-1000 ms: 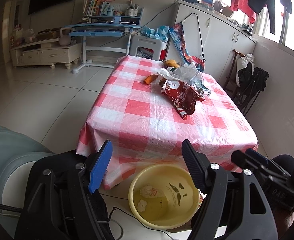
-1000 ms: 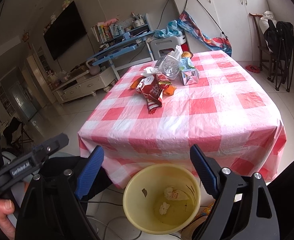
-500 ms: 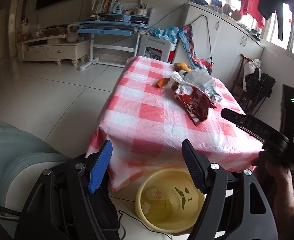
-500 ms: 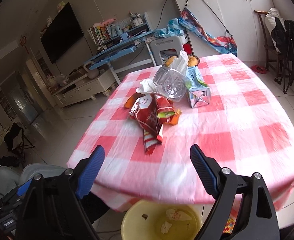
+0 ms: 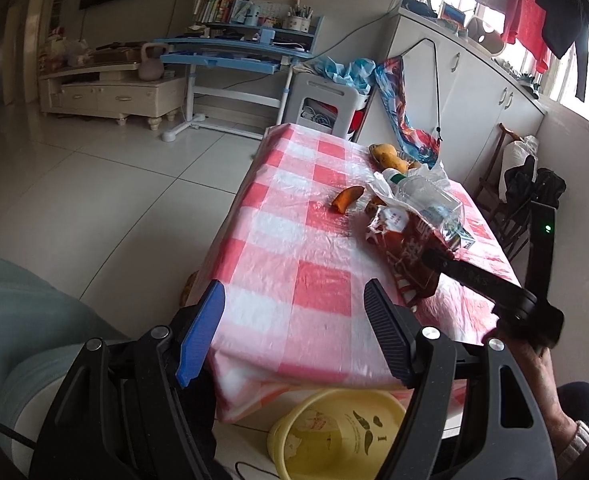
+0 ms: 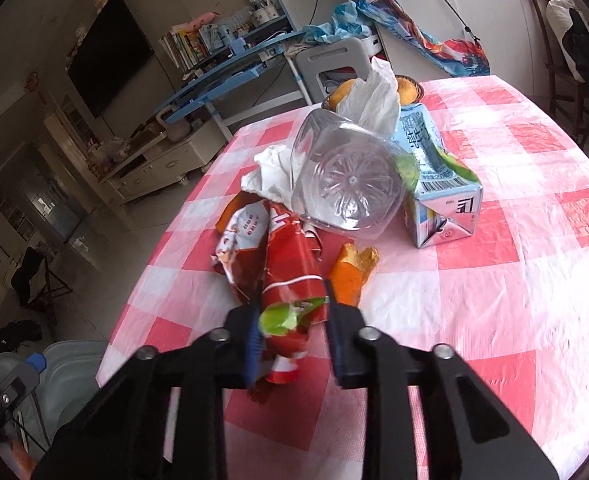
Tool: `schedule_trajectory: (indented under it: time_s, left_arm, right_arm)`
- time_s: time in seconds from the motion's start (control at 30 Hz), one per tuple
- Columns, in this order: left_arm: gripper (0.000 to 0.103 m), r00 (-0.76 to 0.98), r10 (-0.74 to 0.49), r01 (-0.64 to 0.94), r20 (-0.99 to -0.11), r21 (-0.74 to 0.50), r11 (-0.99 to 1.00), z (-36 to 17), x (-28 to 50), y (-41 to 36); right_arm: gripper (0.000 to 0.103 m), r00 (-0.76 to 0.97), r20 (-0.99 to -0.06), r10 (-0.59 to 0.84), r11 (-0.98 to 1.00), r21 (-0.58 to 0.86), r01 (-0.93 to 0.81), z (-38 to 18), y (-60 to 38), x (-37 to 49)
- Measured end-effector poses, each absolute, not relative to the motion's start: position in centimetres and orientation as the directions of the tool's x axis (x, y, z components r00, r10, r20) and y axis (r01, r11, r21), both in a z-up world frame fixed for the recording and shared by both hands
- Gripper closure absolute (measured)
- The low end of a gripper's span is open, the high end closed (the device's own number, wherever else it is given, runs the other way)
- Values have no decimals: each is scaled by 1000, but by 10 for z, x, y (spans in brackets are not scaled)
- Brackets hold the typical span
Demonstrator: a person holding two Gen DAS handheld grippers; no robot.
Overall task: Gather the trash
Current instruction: 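Grasp the red snack bag with the right tool and lift it, then grasp the orange carrot piece with the left tool while the right holds the bag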
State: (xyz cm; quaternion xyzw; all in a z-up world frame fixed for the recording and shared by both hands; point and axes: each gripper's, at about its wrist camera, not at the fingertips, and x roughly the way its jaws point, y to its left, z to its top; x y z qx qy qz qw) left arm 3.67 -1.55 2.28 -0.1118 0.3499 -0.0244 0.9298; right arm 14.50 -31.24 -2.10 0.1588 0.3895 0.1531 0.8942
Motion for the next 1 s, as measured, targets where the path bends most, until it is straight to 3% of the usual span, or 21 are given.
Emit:
schedule_trajectory:
  time_s: [0.37, 0.83, 0.9, 1.0]
  left_arm:
    - [34, 707, -139, 48, -693, -149, 988, 3, 155, -53]
    - [34, 633, -128, 116, -763, -70, 991, -34, 258, -102]
    - [40, 622, -130, 127, -772, -65, 990, -39, 266, -105]
    - [67, 602, -154, 140, -784, -86, 986, -44, 275, -109]
  right_arm:
    - [85, 607, -656, 449, 875, 459, -152, -3, -348, 69]
    - [85, 601, -634, 486, 827, 556, -82, -22, -367, 76]
    - [85, 600, -631, 492, 822, 564, -80, -23, -369, 75]
    - [85, 603, -625, 496, 815, 575, -75, -25, -372, 75]
